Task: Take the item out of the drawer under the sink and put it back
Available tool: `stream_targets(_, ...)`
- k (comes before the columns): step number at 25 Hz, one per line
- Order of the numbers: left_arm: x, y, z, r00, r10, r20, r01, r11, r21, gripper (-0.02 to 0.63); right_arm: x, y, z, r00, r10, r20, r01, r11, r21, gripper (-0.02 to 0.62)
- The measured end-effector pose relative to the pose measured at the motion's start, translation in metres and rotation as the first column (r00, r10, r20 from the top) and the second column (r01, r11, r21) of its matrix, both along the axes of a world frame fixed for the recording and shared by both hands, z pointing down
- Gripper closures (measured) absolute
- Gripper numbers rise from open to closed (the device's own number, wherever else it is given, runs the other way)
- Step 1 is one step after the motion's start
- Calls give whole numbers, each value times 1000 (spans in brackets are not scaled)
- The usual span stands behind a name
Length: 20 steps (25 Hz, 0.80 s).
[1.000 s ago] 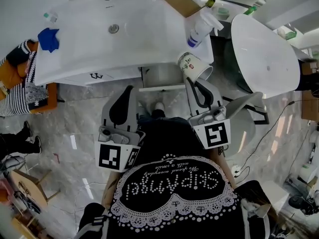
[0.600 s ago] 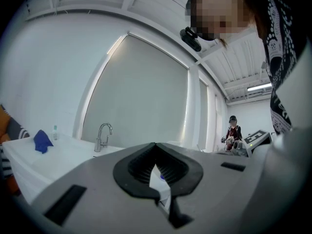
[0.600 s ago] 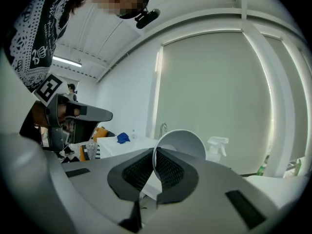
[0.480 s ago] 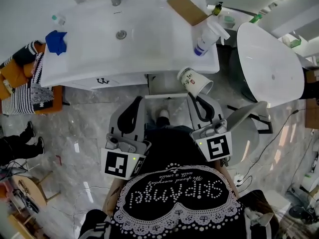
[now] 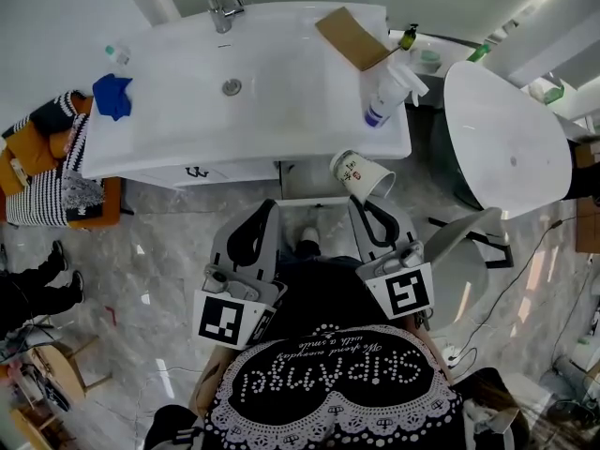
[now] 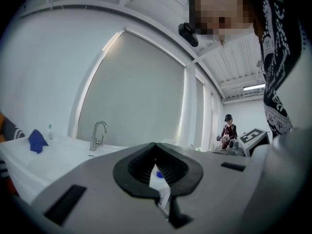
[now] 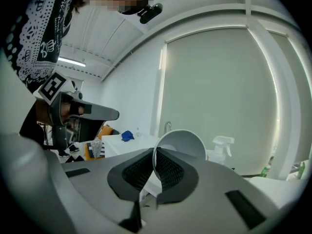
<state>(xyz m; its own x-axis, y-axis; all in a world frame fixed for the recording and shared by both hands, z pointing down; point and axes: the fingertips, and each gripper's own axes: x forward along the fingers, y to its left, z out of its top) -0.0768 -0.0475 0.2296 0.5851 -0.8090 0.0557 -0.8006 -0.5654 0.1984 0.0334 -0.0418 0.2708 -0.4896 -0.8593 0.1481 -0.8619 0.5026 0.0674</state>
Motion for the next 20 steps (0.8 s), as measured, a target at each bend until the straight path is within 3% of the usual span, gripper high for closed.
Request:
stream_targets(8, 3, -7, 2, 1000, 6, -20, -6, 1000, -23, 603, 6, -6, 0, 1000, 9, -1, -9, 1000, 1, 569)
stream_targets(15, 8, -9, 6, 999, 35, 13, -34, 999, -14, 603, 14, -11, 0, 1000, 26, -2, -26, 1000, -1, 569)
stream_targets(20, 9, -12, 3, 998, 36, -58, -37, 999, -24, 603, 18, -14, 0, 999, 37, -7, -37, 999, 2, 569)
